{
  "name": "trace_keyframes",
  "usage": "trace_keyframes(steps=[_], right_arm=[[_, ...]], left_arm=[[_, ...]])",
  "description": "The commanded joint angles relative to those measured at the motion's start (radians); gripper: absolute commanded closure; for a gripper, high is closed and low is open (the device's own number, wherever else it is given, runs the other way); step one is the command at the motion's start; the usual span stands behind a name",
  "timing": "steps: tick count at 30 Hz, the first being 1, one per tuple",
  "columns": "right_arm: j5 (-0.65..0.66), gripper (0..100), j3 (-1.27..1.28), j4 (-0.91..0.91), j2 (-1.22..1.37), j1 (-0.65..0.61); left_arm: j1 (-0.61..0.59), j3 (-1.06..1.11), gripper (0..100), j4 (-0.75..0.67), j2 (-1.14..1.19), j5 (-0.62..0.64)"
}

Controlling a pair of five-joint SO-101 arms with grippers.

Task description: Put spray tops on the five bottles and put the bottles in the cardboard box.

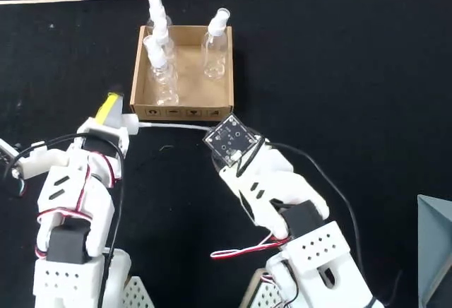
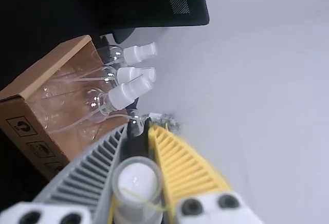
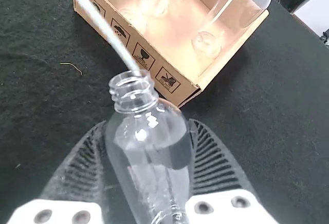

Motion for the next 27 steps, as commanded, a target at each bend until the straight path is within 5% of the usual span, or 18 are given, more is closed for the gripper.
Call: trace_keyframes(steps=[1,27], right_arm=[[0.006,98.6,-0.001,-0.038,-0.03,-0.023],[0.005,98.6,0.042,-0.137,-0.03,-0.021]], left_arm=[[-0.001,-0.097,97,0.002,-0.014,-0.008],[-0.002,-0.07,97,0.135,-0.249,-0.048]])
